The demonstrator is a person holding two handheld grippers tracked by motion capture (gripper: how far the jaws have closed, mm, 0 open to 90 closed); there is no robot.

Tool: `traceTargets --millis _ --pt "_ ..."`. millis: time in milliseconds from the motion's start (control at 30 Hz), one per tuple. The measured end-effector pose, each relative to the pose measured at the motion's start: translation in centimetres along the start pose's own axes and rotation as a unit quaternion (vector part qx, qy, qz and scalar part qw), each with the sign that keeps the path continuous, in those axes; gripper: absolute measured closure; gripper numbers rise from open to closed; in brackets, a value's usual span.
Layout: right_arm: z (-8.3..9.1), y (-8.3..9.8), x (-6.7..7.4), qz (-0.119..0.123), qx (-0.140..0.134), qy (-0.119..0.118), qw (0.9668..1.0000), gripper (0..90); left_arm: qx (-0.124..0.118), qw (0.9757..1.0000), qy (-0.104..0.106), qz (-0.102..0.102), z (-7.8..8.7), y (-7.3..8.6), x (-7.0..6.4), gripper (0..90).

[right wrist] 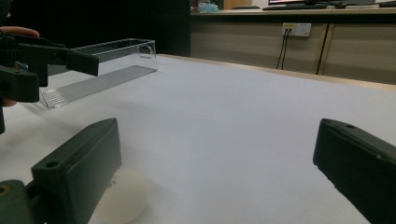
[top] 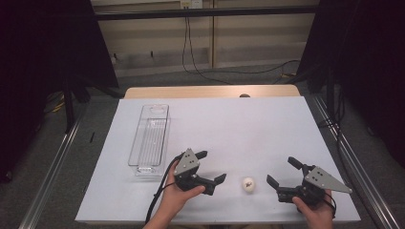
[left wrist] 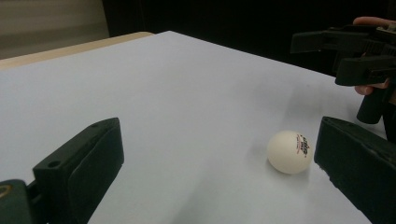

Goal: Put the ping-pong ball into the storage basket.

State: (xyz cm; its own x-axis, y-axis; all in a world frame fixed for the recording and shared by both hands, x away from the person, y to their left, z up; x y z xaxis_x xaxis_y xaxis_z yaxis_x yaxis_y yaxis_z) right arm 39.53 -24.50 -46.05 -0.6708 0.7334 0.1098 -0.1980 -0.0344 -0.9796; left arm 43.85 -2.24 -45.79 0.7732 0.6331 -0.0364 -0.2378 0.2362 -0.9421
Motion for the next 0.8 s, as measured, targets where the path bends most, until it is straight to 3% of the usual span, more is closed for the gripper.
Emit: traceTargets --millis 800 --pt "0.0 -0.1 -0.1 0.000 -0.002 0.002 1.0000 0.9 0.017 0.9997 0.018 -0.010 -1.2 0.2 -1.3 1.7"
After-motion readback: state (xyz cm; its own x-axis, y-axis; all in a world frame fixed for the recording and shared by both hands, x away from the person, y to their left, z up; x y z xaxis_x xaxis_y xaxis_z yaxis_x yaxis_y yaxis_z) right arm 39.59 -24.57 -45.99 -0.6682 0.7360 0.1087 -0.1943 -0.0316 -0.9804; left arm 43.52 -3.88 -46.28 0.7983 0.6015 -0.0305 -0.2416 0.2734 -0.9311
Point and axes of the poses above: each handheld gripper's, and its own axes: z roughly backward along the jaws, y roughly out of its underside, x roughly to its left, the point moved 9 cm from there along -z, roughly forward along the jaws, and after that the axes turned 12 degrees about -y, right-handed, at the moved point
